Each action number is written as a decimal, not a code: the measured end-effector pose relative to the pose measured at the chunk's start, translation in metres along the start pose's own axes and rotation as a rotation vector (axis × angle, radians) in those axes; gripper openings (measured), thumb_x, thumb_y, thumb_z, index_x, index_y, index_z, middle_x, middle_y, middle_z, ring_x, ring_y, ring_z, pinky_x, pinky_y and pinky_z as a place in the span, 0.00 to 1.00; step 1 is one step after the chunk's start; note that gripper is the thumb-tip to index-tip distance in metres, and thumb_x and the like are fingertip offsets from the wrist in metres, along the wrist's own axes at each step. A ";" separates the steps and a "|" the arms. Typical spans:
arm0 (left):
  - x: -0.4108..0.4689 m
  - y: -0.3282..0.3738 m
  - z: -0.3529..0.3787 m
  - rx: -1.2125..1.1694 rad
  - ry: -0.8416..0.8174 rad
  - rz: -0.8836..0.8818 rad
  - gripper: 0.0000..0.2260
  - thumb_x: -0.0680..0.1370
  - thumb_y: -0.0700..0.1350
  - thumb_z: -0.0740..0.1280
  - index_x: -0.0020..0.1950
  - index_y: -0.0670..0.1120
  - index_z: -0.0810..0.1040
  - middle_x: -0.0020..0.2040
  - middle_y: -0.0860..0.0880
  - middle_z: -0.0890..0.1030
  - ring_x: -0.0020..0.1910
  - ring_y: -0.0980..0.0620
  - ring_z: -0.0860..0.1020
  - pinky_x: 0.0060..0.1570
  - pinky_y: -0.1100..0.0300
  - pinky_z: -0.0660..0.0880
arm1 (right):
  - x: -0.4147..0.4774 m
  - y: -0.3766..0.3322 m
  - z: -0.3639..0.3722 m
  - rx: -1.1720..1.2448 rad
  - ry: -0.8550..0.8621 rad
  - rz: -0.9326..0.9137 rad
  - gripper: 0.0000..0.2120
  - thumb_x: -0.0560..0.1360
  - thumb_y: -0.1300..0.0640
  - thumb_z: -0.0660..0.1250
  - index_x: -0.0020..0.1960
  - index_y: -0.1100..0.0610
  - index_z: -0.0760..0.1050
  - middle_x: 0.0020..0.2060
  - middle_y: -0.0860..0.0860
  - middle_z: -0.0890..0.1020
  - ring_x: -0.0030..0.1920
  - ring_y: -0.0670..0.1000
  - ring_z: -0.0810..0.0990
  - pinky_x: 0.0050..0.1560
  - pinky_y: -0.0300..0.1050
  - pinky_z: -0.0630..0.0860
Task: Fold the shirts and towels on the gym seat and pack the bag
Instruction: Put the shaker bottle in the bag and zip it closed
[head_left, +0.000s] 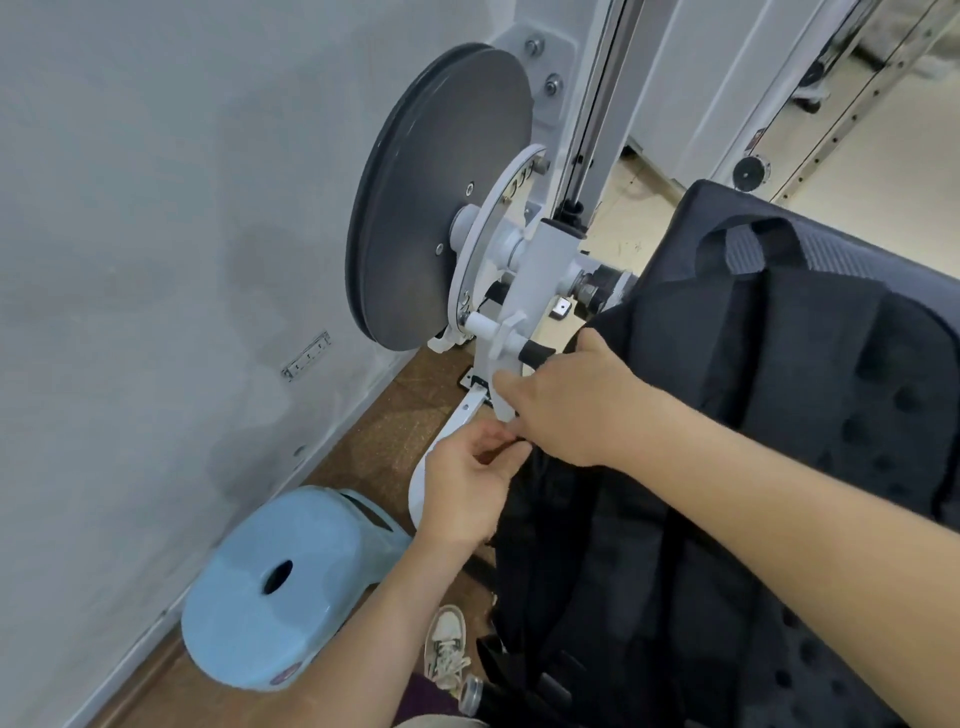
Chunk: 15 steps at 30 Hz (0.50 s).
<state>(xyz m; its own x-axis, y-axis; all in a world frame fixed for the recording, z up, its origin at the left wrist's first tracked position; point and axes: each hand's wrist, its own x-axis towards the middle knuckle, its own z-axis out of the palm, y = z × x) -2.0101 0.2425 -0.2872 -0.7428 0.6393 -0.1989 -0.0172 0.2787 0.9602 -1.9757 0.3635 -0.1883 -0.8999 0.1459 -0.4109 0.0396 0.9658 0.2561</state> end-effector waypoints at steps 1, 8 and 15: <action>0.001 -0.002 0.000 -0.021 0.014 -0.012 0.10 0.75 0.38 0.72 0.44 0.54 0.79 0.41 0.58 0.82 0.42 0.66 0.80 0.46 0.72 0.73 | 0.003 0.004 -0.006 0.045 -0.080 -0.006 0.11 0.82 0.52 0.56 0.62 0.56 0.63 0.31 0.47 0.64 0.31 0.49 0.62 0.49 0.53 0.58; -0.005 -0.028 0.000 -0.258 0.120 -0.118 0.13 0.80 0.33 0.62 0.50 0.50 0.79 0.38 0.57 0.83 0.40 0.61 0.80 0.43 0.67 0.76 | 0.032 0.019 -0.036 0.288 -0.437 -0.130 0.11 0.78 0.54 0.65 0.54 0.61 0.79 0.50 0.53 0.81 0.50 0.54 0.79 0.50 0.46 0.74; -0.013 -0.029 -0.005 -0.537 0.080 -0.112 0.11 0.74 0.37 0.64 0.52 0.49 0.79 0.38 0.36 0.78 0.40 0.41 0.76 0.44 0.47 0.74 | -0.008 -0.011 0.011 0.127 0.190 -0.278 0.09 0.73 0.63 0.63 0.51 0.52 0.76 0.37 0.47 0.76 0.40 0.49 0.66 0.40 0.43 0.66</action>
<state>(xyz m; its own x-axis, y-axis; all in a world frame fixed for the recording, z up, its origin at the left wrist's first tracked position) -2.0028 0.2226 -0.3116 -0.7651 0.5642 -0.3104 -0.4227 -0.0764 0.9031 -1.9638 0.3536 -0.1974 -0.9481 -0.1567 -0.2767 -0.1747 0.9837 0.0416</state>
